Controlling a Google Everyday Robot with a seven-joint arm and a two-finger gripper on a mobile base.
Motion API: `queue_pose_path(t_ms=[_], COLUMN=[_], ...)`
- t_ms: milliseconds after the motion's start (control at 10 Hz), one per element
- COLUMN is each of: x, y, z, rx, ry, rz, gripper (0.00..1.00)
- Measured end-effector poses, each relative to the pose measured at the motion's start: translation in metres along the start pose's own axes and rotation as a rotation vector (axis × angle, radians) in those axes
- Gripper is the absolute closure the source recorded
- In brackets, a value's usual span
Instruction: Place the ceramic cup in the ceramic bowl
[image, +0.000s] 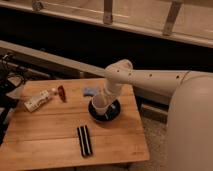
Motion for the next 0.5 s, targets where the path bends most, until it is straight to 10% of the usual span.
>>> queue_pose_path(t_ms=[500], x=[-0.0024], y=[0.0013], z=[-0.002], rx=[0.003], ry=[-0.005], rz=[-0.007], gripper=[0.47])
